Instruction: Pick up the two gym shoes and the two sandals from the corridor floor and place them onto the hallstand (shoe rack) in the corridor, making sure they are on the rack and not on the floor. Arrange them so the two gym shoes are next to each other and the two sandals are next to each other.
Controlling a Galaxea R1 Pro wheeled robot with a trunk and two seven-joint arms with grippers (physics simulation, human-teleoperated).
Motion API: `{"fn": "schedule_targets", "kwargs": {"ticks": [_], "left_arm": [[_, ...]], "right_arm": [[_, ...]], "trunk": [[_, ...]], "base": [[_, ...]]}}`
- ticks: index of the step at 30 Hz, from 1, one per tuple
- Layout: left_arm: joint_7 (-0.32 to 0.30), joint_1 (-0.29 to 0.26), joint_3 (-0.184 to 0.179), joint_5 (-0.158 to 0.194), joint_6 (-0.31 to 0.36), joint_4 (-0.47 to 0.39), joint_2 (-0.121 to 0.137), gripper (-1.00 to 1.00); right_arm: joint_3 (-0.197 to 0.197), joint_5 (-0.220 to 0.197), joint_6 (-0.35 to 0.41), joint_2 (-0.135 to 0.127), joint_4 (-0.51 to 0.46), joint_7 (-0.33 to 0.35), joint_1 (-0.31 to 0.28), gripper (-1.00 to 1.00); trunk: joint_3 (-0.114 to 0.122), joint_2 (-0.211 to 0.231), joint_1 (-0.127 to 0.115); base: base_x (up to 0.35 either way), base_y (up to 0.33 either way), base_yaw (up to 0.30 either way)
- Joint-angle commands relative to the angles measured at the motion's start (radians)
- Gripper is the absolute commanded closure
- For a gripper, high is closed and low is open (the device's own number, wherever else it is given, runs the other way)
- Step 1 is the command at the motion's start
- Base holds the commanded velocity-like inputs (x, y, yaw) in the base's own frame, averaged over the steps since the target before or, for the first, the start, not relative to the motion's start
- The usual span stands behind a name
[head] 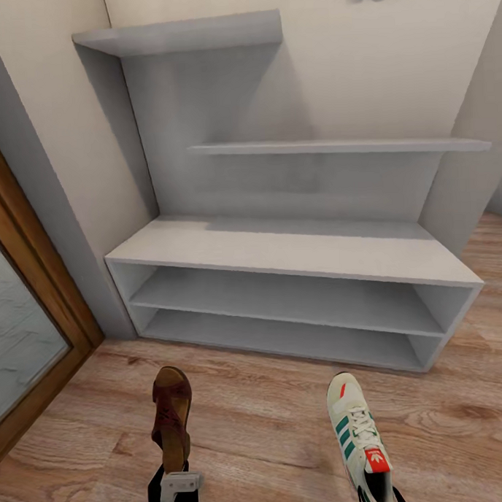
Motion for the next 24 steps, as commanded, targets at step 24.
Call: {"fn": "schedule_targets", "kwargs": {"ticks": [24], "left_arm": [[-0.018,-0.26,-0.016,-0.019,0.434,0.052,-0.011,1.0]], "right_arm": [[-0.25,-0.164,0.006,-0.137,0.058,-0.001,-0.001,1.0]], "trunk": [[-0.001,0.0,0.0]], "base": [[0.0,0.0,-0.006]]}}
